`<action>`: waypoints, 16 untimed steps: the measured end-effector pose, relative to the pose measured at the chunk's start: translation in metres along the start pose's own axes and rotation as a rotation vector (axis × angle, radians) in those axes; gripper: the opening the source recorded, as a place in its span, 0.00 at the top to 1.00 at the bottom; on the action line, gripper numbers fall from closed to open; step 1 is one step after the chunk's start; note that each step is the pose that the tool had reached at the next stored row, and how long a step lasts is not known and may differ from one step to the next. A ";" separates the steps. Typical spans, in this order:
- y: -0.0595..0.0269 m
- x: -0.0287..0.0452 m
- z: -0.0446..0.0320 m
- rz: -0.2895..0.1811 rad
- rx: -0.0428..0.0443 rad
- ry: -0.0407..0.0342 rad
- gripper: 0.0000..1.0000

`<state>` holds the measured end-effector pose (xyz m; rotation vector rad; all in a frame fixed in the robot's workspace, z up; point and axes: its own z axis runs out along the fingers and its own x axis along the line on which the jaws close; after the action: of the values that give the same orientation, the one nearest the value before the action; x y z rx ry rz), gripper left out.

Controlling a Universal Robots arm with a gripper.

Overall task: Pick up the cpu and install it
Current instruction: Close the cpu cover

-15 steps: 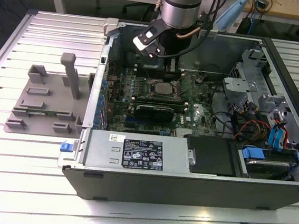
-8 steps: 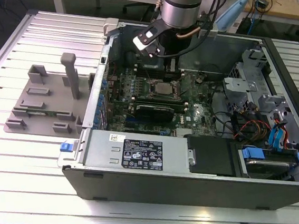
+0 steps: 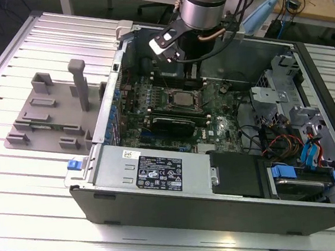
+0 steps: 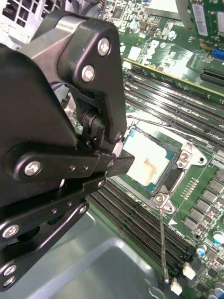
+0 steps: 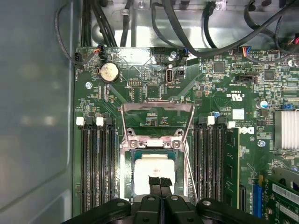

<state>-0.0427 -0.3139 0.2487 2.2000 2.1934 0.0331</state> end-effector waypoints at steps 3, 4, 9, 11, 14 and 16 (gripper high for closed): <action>0.0005 0.0001 -0.0121 0.000 0.0001 0.0001 0.89; 0.0008 0.0001 -0.0191 0.000 0.0001 0.0000 0.89; 0.0013 0.0001 -0.0342 0.000 0.0001 0.0000 0.89; 0.0014 0.0001 -0.0359 0.000 -0.0001 0.0003 0.89; 0.0076 0.0001 -0.0358 0.000 0.0001 0.0000 0.89; 0.0140 0.0001 -0.0355 0.000 0.0001 0.0000 0.89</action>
<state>-0.0300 -0.3135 0.2848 2.1999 2.1935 0.0330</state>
